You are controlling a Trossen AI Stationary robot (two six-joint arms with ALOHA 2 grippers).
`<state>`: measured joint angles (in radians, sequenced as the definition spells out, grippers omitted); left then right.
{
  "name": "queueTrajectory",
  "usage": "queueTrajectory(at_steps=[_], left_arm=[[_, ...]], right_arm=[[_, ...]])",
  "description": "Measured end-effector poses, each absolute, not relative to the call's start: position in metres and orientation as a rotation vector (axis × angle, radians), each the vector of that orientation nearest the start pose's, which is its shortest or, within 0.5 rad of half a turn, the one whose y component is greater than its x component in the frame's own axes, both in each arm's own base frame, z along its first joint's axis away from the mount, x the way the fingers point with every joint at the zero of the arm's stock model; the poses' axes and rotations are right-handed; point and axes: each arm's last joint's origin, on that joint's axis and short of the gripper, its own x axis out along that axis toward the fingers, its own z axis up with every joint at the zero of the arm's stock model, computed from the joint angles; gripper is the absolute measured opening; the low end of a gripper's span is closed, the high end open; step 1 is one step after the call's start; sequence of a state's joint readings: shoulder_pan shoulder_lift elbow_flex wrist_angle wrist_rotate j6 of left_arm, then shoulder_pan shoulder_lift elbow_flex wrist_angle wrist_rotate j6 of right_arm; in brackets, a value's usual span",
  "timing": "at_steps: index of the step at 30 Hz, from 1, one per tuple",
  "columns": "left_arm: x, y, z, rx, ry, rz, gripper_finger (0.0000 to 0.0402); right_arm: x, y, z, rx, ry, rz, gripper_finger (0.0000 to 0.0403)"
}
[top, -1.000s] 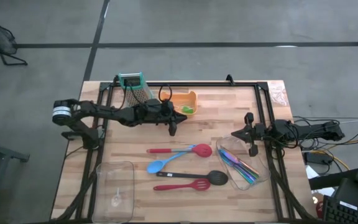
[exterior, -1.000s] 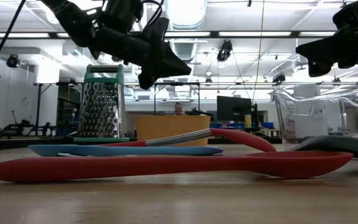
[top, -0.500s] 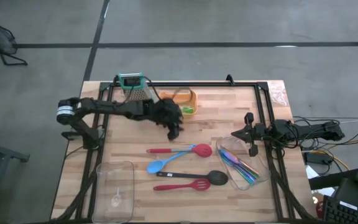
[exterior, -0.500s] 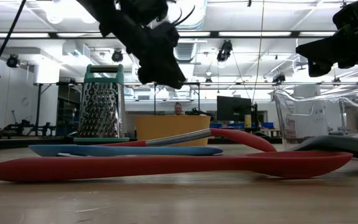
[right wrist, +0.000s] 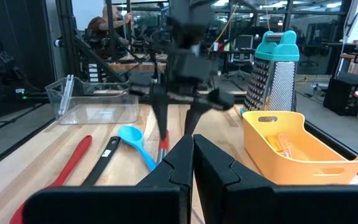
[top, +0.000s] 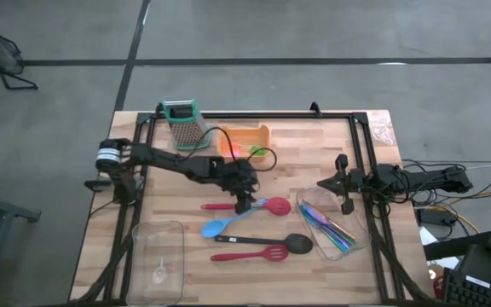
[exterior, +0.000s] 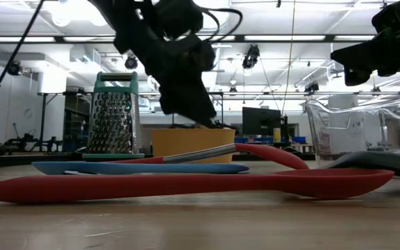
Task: Pick & Place Kitchen Items
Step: Put the red serving spoon into the bottom transparent bin
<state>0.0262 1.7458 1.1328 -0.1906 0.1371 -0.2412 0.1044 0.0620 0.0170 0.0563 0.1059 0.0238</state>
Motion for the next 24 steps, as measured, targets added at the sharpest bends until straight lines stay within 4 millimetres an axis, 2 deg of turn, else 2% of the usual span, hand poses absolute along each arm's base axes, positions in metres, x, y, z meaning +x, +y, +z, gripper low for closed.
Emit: queueTrajectory(at_steps=[5, 16, 24], left_arm=[[0.379, 0.004, 0.189, -0.309, 0.779, -0.012, 0.0186], [0.391, -0.001, 0.163, -0.267, 0.815, -0.033, 0.0186], [0.392, 0.0, 0.147, -0.265, 0.864, -0.037, 0.0186]], right_arm=[[0.1, 0.007, 0.17, 0.025, -0.011, -0.001, 0.0008], [0.1, 0.007, 0.17, 0.026, -0.012, -0.001, 0.0008], [0.1, 0.007, 0.17, 0.025, -0.012, -0.001, 0.0008]])
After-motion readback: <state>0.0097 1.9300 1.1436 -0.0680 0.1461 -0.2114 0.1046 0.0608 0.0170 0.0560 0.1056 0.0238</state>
